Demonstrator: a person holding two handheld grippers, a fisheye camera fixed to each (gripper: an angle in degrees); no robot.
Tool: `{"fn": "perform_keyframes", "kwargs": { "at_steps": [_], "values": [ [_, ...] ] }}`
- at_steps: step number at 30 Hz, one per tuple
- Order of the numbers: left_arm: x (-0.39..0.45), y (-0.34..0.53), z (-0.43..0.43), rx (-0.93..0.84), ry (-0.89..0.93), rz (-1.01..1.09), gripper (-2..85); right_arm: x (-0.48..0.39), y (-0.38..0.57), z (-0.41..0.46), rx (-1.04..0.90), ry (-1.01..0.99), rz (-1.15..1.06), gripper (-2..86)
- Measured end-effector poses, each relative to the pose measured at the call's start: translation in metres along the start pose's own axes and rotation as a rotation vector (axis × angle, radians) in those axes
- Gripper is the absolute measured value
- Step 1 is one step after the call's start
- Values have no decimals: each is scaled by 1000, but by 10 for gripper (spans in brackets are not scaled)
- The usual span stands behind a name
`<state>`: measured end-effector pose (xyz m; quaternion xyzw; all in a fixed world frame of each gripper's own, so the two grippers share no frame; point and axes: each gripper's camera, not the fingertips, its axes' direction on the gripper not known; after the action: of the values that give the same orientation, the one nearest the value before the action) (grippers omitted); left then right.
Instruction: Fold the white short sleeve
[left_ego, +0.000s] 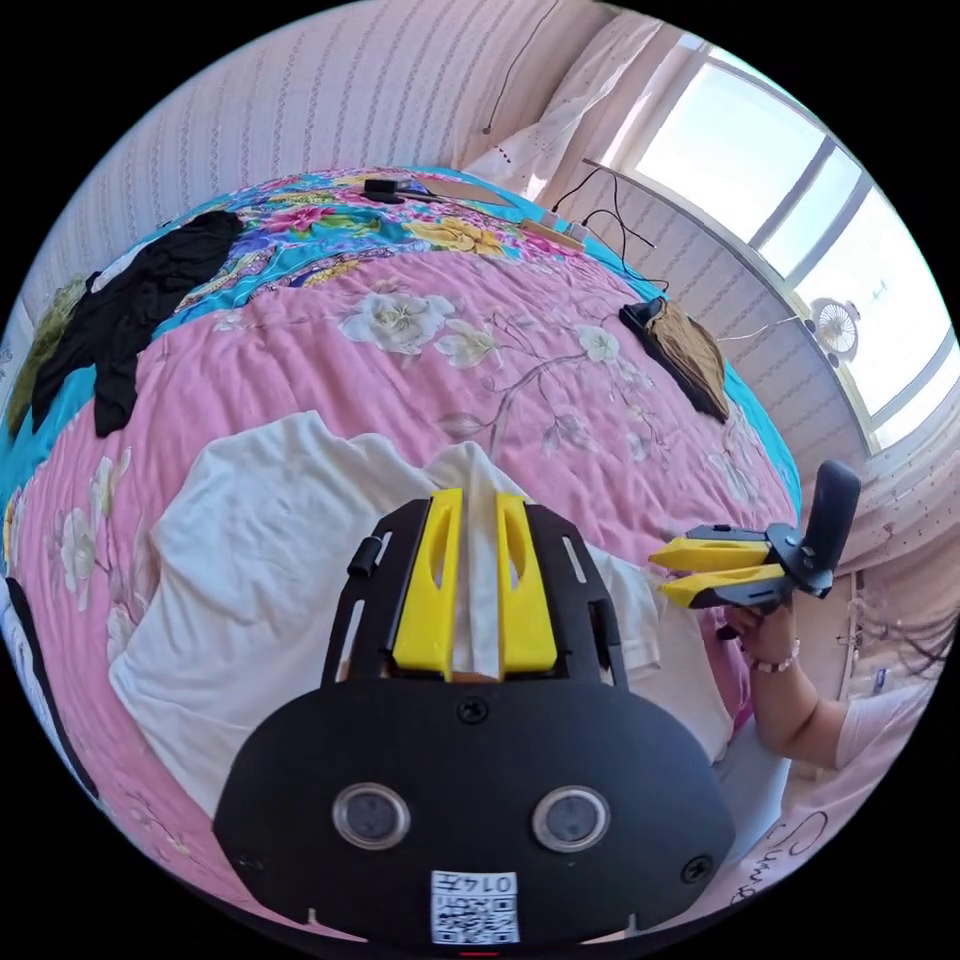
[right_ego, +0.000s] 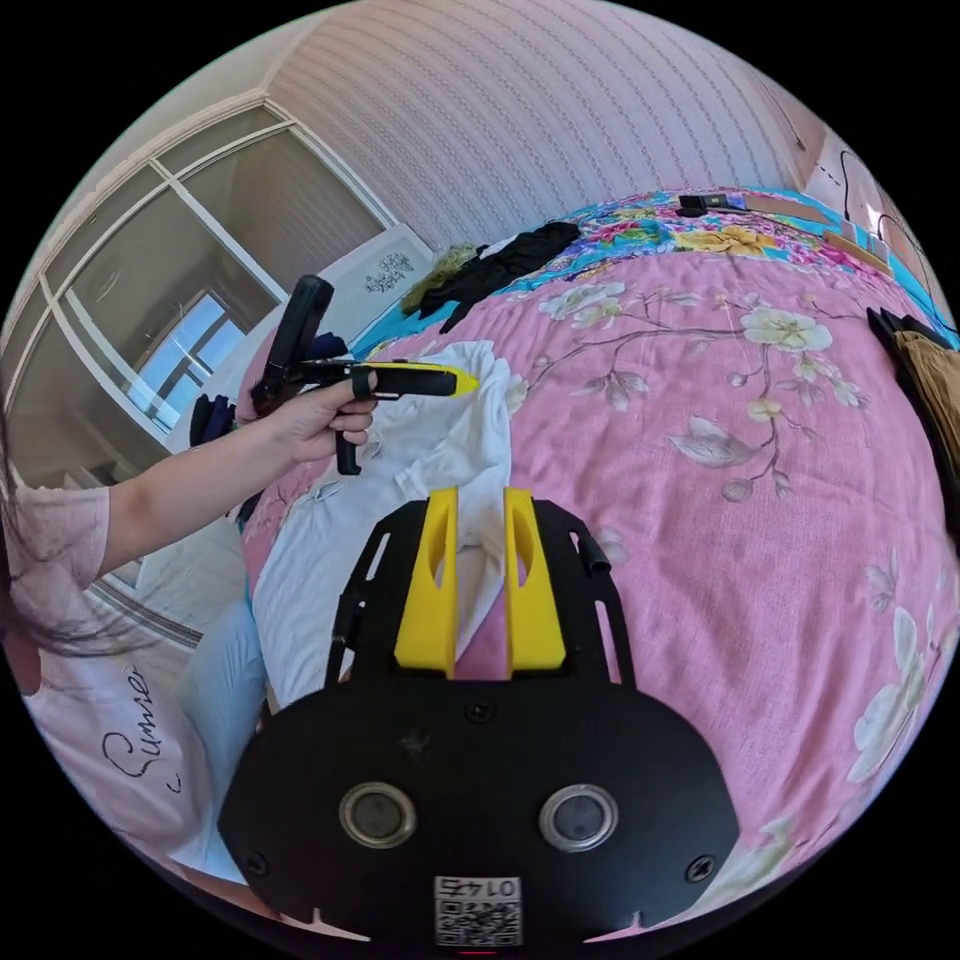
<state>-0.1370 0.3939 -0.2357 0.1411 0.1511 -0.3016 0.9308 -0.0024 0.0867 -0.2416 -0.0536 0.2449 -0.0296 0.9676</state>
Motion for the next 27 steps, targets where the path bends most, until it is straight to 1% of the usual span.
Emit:
{"fn": "perform_keyframes", "kwargs": {
  "at_steps": [2,4,6,9,15,20,23,27],
  "values": [
    [-2,-7,7,-23,3,-9,51,-2,-4,12,-79,46,11,51],
    [0,-16,7,2,21,20,4,-4,-3,7,-45,39,4,31],
    [3,-23,5,25,35,45,-5,-2,-3,-3,-3,21,21,15],
    [7,-30,7,-8,20,82,-9,1,-3,-11,24,-13,37,7],
    [5,-20,-14,44,22,111,-9,-1,-6,-7,-11,-4,43,4],
    [-9,-25,-15,130,101,-4,-8,0,-7,-3,-49,-7,63,5],
    [-9,-24,-16,52,48,-13,1,-1,-8,-1,-73,-12,69,8],
    [-17,11,-81,91,-78,89,18,3,-5,-9,-24,-13,94,22]
  ]
}}
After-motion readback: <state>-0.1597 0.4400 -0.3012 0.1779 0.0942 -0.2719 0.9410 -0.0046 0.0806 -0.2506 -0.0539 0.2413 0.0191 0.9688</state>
